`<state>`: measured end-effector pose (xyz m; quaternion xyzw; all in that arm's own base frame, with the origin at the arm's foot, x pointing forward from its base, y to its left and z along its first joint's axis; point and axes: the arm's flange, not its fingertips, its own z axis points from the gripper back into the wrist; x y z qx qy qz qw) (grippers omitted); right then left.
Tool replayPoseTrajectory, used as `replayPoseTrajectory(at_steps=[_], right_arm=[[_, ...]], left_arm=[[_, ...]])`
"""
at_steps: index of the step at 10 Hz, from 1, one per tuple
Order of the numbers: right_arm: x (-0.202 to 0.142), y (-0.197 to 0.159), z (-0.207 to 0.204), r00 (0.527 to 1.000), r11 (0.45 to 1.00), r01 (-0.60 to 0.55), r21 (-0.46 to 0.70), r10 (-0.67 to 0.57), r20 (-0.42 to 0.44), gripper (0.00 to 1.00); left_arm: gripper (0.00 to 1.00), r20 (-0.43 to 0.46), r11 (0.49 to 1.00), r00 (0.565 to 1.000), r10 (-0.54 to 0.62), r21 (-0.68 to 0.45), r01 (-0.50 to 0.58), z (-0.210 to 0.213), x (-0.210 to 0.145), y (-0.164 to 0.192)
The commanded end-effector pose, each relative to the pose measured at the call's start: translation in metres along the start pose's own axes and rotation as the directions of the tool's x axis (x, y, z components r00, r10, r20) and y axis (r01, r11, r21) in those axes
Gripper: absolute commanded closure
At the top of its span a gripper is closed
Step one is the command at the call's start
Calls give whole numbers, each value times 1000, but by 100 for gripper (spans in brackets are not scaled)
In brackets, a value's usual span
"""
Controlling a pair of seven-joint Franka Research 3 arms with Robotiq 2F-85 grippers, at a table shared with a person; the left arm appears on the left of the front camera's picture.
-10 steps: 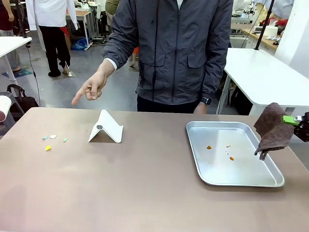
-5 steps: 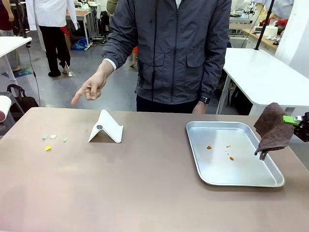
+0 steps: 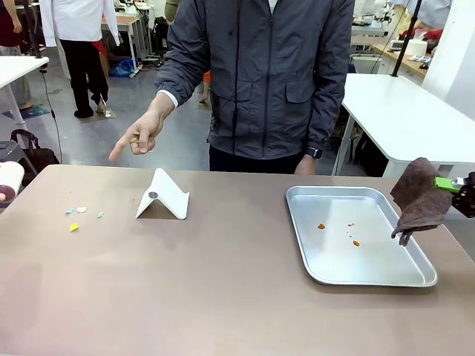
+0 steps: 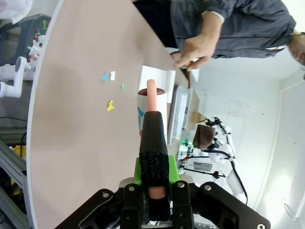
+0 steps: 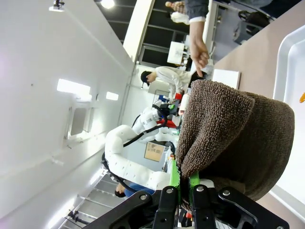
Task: Clean the surface of the table.
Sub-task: If a person points to the right, clean the right side of the table with your right hand, and if they point to the left, clean the left side with your left hand.
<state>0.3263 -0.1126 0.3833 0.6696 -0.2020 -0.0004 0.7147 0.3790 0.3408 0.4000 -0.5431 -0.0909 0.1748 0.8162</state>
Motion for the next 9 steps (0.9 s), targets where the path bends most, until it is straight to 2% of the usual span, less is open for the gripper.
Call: replayPoseTrajectory(at_steps=[1,5,6,9], right_arm=[[2,8,0,1000,1000,22,-5,-22,4,100],[2,8,0,1000,1000,22,-5,-22,4,100],[2,8,0,1000,1000,22,-5,-22,4,100],[2,8,0,1000,1000,22,-5,-22,4,100]], left_arm=[[78,11,997,1000,-17,73,16,-26,1,9],[78,0,977,1000,26,213,-26,-69,11,36],[78,23,973,999,24,228,-28,-74,14,38],[78,-4,967,1000,27,253,-25,-87,12,44]])
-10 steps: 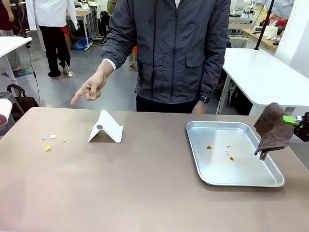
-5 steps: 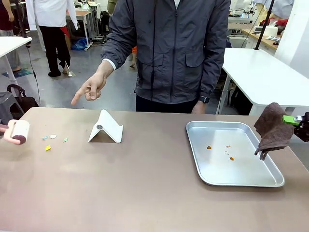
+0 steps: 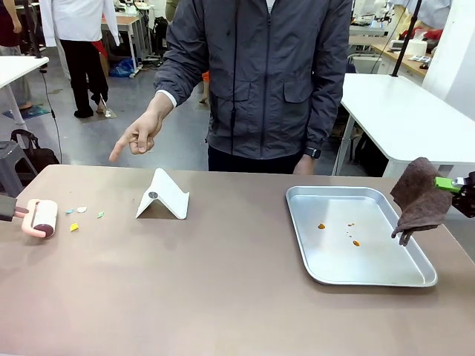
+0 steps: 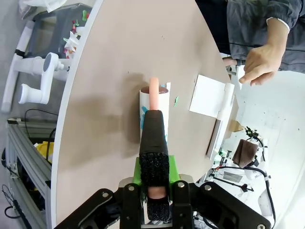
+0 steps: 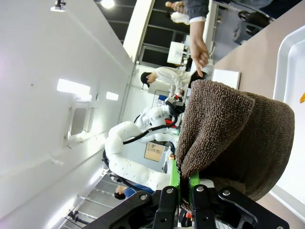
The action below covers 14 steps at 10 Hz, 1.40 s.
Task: Clean the surface of the table.
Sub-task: If a person points to the right, clean the right side of the table with your right hand, and if they point to the left, clean the left side with your left hand.
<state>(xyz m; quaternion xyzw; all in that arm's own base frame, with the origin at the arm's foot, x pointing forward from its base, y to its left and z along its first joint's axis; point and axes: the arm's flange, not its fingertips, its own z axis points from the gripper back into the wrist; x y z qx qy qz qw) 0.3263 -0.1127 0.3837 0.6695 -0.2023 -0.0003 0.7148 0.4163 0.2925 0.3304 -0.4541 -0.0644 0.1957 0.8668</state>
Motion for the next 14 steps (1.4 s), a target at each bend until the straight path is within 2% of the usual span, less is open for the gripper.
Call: replayPoseTrajectory(at_steps=[1,3,5,8,11,14], right_arm=[[2,8,0,1000,1000,22,-5,-22,4,100],[2,8,0,1000,1000,22,-5,-22,4,100],[2,8,0,1000,1000,22,-5,-22,4,100],[2,8,0,1000,1000,22,-5,-22,4,100],[2,8,0,1000,1000,22,-5,-22,4,100],[2,8,0,1000,1000,22,-5,-22,4,100]], left_arm=[[78,-4,999,1000,1,50,0,-9,-6,3],[78,-3,997,1000,-27,73,27,-18,-11,4],[78,41,991,997,-58,120,53,-32,-17,7],[78,-21,990,998,-66,127,68,-52,-26,5],[78,-45,989,997,-68,130,73,-68,-27,-6],[78,-85,989,994,-63,129,73,-89,-18,-22]])
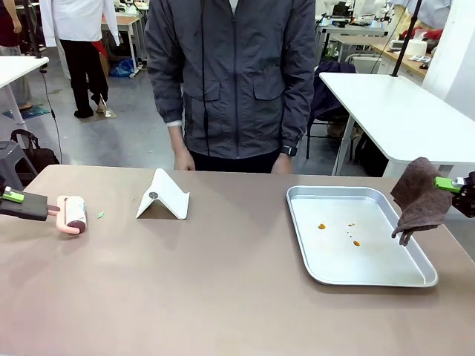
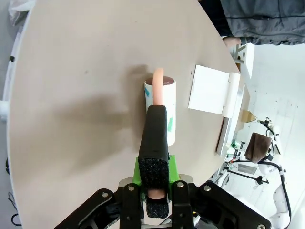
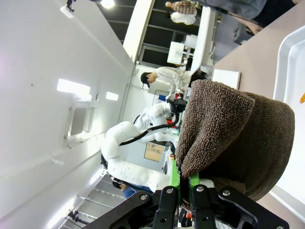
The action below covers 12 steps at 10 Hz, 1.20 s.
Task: Clean the surface of the table.
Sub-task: If a person points to the right, clean the right side of the table with your right hand, and if they point to the left, clean the left side with your left hand.
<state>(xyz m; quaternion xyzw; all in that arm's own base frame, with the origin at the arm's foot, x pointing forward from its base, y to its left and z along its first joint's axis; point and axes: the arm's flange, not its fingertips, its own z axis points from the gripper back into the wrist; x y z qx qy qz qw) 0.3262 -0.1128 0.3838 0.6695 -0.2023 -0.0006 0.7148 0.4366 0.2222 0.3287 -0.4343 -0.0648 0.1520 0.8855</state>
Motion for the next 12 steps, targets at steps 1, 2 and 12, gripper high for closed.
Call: replayPoseTrajectory(at_steps=[1,2,12], right_arm=[[2,8,0,1000,1000,22,-5,-22,4,100],[2,8,0,1000,1000,22,-5,-22,4,100],[2,8,0,1000,1000,22,-5,-22,4,100]], left_arm=[[78,-59,997,998,16,82,-11,-39,-6,5],[78,-82,997,996,26,81,-20,-48,-1,-2],[78,-255,913,958,-134,-407,19,47,-22,-51]])
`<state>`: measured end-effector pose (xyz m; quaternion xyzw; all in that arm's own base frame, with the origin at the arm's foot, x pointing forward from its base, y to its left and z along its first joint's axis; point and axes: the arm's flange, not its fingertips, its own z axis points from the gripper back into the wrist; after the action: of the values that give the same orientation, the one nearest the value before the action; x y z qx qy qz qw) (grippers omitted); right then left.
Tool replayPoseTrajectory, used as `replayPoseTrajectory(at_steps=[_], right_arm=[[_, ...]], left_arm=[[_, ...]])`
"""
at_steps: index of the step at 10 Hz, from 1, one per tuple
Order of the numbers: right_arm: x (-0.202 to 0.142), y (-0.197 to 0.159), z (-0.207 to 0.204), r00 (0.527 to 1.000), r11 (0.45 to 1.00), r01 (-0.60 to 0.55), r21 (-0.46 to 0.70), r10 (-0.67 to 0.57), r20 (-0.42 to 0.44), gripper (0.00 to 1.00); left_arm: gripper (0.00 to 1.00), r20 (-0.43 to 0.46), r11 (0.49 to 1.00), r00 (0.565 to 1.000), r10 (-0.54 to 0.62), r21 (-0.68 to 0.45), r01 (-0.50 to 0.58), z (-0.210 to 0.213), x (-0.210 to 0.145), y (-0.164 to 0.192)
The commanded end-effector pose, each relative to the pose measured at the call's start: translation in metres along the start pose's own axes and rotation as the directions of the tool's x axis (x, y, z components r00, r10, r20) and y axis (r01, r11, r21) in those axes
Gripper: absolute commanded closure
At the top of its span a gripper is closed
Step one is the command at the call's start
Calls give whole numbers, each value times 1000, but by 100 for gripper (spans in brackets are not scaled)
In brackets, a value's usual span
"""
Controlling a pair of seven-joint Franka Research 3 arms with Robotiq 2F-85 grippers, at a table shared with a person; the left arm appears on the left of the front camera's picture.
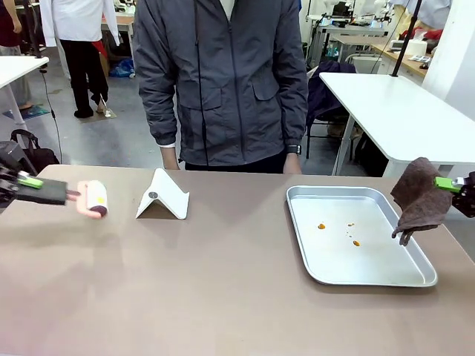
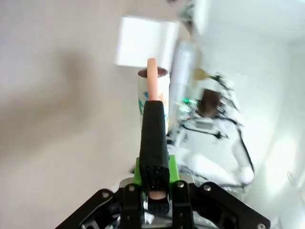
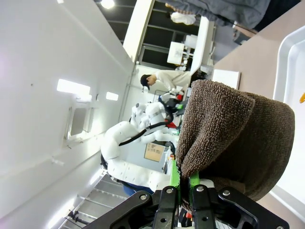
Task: Clean the surface of the table.
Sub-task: If a person points to the right, clean the right side of the table with your right hand, and if they point to the left, clean the left side with your left hand.
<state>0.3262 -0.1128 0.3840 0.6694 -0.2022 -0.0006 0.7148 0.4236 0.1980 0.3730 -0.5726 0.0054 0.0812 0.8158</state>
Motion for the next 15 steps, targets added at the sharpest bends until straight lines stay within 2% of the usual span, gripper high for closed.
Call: replayPoseTrajectory(at_steps=[1,4,5,7,9,10,15], right_arm=[[2,7,0,1000,1000,22,-4,-22,4,100],[2,7,0,1000,1000,22,-4,-22,4,100],[2,7,0,1000,1000,22,-4,-22,4,100],[2,7,0,1000,1000,22,-4,-22,4,100],[2,7,0,1000,1000,22,-4,-22,4,100],[2,7,0,1000,1000,22,-4,-22,4,100],[2,7,0,1000,1000,22,-4,-22,4,100]], left_arm=[[78,-118,980,988,-99,-185,76,59,-24,-24],[78,-234,982,972,-28,-186,-17,112,-59,-1],[78,-210,981,977,-29,-195,-12,124,-76,14],[78,-75,975,995,-59,-217,41,135,-106,34],[78,-32,964,996,-81,-255,70,140,-112,43],[78,-79,978,997,-25,-209,8,116,-105,48],[78,-79,978,997,-25,-209,8,116,-105,48]])
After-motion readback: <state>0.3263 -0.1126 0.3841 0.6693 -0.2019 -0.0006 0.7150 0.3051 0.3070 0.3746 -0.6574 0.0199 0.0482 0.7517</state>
